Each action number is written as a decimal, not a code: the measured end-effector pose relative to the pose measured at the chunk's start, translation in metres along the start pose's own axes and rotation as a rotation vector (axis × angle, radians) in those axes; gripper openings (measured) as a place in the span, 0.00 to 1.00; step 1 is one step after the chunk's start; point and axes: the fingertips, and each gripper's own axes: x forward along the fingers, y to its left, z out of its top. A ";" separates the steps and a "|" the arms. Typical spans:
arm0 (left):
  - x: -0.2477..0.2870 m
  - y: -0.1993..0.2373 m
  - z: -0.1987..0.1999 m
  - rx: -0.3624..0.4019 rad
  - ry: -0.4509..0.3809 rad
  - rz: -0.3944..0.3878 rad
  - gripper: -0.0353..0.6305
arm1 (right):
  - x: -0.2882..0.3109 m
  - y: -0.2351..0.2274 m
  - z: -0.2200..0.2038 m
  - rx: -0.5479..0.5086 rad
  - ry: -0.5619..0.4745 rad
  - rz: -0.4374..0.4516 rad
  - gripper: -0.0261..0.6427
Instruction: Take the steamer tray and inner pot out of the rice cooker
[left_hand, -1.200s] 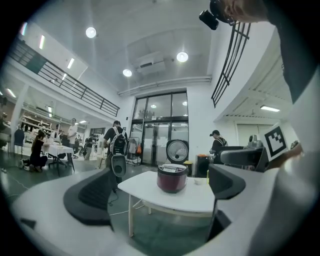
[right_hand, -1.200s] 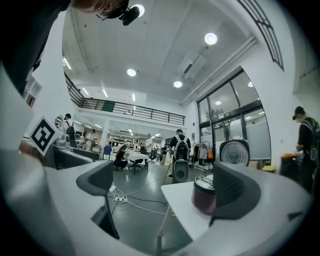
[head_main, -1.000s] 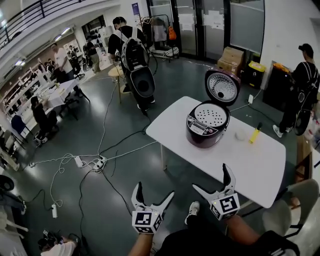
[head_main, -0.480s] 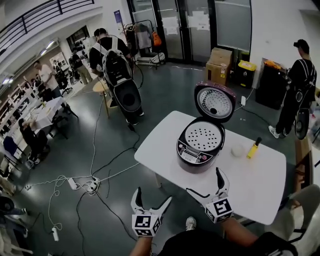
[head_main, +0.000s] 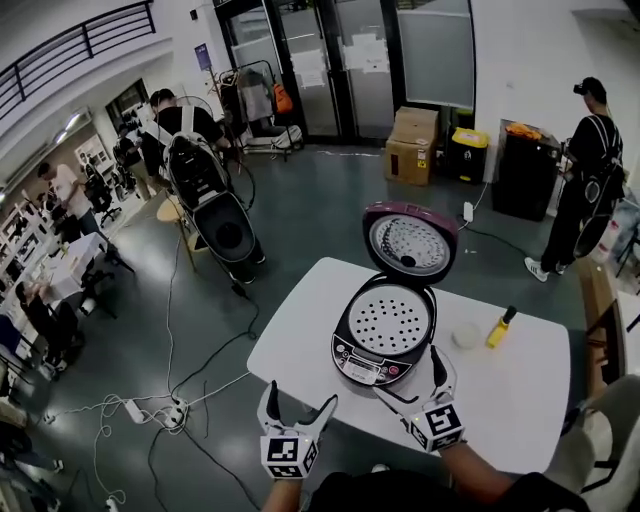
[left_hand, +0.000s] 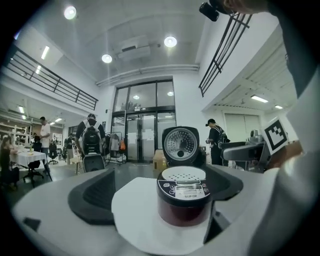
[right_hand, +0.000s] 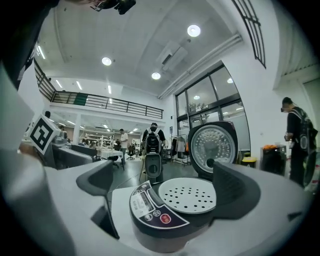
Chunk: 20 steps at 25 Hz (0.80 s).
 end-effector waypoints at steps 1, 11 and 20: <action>0.012 0.002 0.000 0.008 0.006 -0.016 0.88 | 0.006 -0.007 -0.002 0.006 0.002 -0.012 0.92; 0.148 0.012 -0.015 0.003 0.067 -0.244 0.87 | 0.063 -0.078 -0.033 0.035 0.076 -0.210 0.92; 0.261 0.017 -0.042 0.049 0.126 -0.456 0.85 | 0.098 -0.130 -0.081 0.014 0.183 -0.367 0.92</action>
